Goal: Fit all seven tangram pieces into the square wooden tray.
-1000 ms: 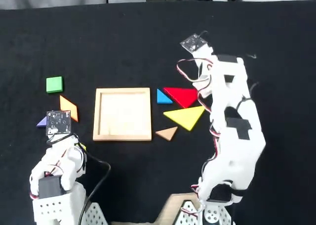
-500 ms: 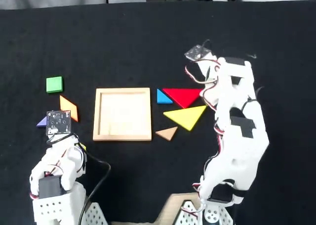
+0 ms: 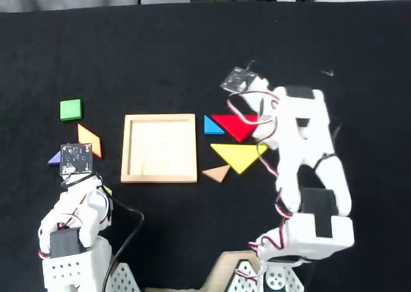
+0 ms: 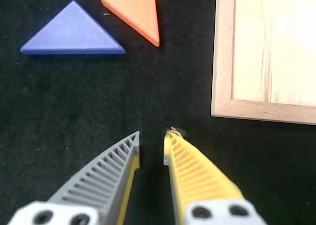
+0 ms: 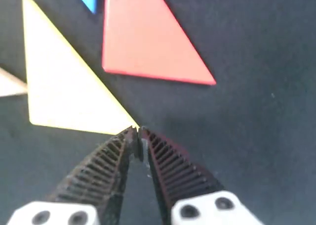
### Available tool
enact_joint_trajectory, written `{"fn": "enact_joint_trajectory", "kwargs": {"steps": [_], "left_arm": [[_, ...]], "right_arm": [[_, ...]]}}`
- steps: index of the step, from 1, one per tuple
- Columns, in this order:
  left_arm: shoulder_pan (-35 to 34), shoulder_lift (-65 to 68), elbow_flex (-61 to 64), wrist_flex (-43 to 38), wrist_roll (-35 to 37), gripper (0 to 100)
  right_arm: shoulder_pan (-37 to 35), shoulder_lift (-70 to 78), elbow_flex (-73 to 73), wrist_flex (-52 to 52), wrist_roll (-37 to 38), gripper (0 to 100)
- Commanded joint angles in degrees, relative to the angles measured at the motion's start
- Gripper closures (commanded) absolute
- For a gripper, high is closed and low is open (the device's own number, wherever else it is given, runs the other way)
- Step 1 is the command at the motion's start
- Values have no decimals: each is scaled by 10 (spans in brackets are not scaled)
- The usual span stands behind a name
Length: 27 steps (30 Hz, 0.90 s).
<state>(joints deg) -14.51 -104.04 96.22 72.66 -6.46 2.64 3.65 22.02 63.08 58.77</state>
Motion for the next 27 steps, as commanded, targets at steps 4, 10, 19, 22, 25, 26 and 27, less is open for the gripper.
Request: {"fn": "enact_joint_trajectory", "kwargs": {"steps": [4,10,19,22,25,26,27], "left_arm": [[-7,-4,12,4,-4,905],[-7,-4,12,4,-4,905],[-7,-4,12,4,-4,905],[-7,-4,12,4,-4,905],[-7,-4,12,4,-4,905],[-7,-4,12,4,-4,905],[-7,-4,12,4,-4,905]], "right_arm": [[-61,-39,24,15,-5,798],[-117,-93,103,83,76,792],[-105,-165,209,-36,44,758],[-105,-166,213,-54,44,733],[-105,-165,222,-53,47,635],[-106,-165,227,-53,53,619],[-107,-165,233,-53,68,622]]}}
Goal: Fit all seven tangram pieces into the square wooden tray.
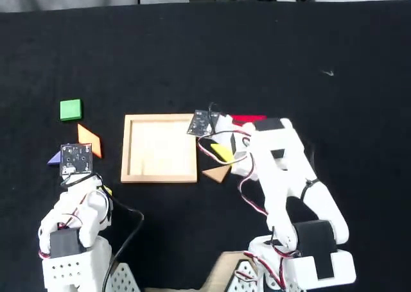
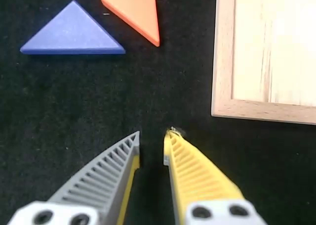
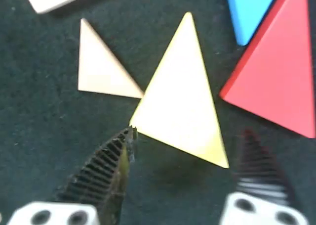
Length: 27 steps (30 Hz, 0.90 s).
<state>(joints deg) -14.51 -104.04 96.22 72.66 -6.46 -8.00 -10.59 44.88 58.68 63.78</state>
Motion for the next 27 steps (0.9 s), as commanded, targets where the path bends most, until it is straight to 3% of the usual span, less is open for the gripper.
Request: {"fn": "enact_joint_trajectory", "kwargs": {"steps": [1,14,27], "left_arm": [[-7,-4,12,4,-4,905],[-7,-4,12,4,-4,905],[-7,-4,12,4,-4,905]], "right_arm": [[-4,-22,10,-9,32,632],[-31,-20,15,-31,24,652],[-27,119,-56,-46,21,655]]}}
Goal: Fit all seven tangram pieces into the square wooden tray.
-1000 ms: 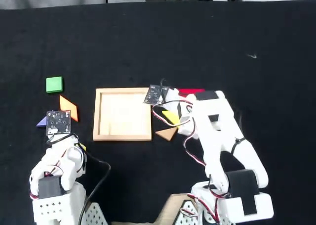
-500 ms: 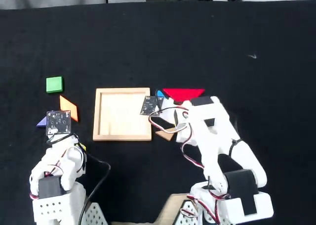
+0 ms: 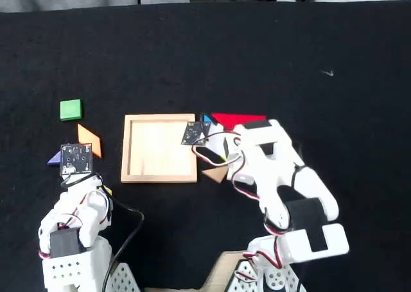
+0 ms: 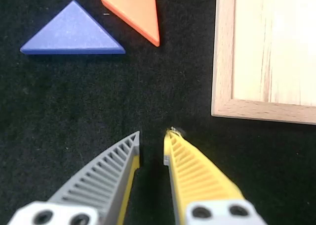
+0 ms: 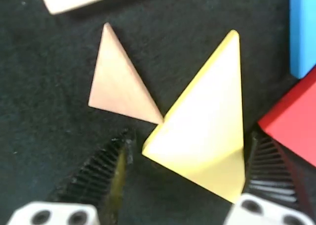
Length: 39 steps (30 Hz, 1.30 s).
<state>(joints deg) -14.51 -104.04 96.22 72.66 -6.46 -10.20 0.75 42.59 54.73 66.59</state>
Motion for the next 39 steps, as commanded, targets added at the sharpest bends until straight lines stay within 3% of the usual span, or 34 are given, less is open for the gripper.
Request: {"fn": "enact_joint_trajectory", "kwargs": {"steps": [1,7,18,39], "left_arm": [[-7,-4,12,4,-4,905],[-7,-4,12,4,-4,905],[-7,-4,12,4,-4,905],[-7,-4,12,4,-4,905]], "right_arm": [[-5,7,-34,-7,-7,656],[-4,4,-32,-3,-4,730],[-9,-157,10,51,-16,681],[29,-145,33,38,-17,643]]}}
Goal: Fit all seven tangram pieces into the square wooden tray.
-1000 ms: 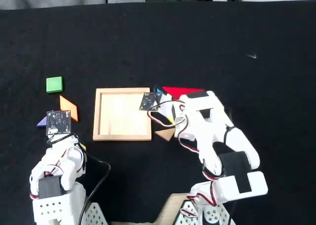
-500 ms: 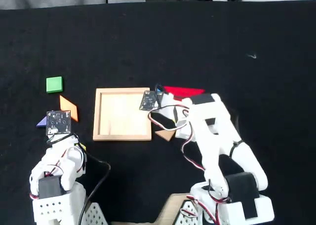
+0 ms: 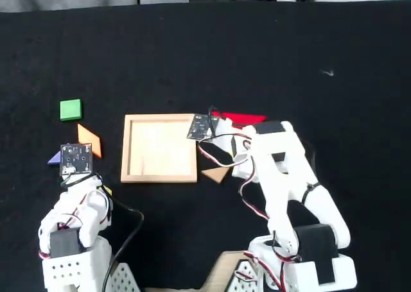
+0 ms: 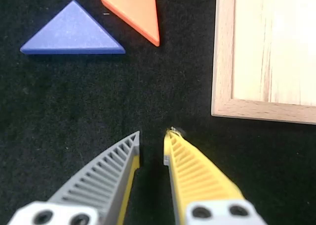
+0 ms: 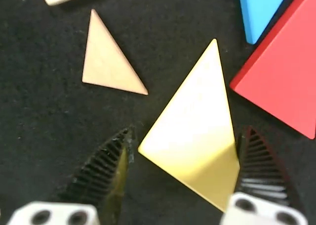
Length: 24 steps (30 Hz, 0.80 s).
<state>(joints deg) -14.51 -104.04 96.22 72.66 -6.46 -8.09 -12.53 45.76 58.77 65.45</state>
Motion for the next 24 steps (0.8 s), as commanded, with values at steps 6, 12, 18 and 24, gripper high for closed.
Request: {"fn": "enact_joint_trajectory", "kwargs": {"steps": [6,12,18,24], "left_arm": [[-7,-4,12,4,-4,905],[-7,-4,12,4,-4,905],[-7,-4,12,4,-4,905],[-7,-4,12,4,-4,905]], "right_arm": [[8,-13,0,15,13,612],[-4,-8,8,40,20,634],[-22,3,37,-14,19,634],[7,94,-2,-33,19,637]]}}
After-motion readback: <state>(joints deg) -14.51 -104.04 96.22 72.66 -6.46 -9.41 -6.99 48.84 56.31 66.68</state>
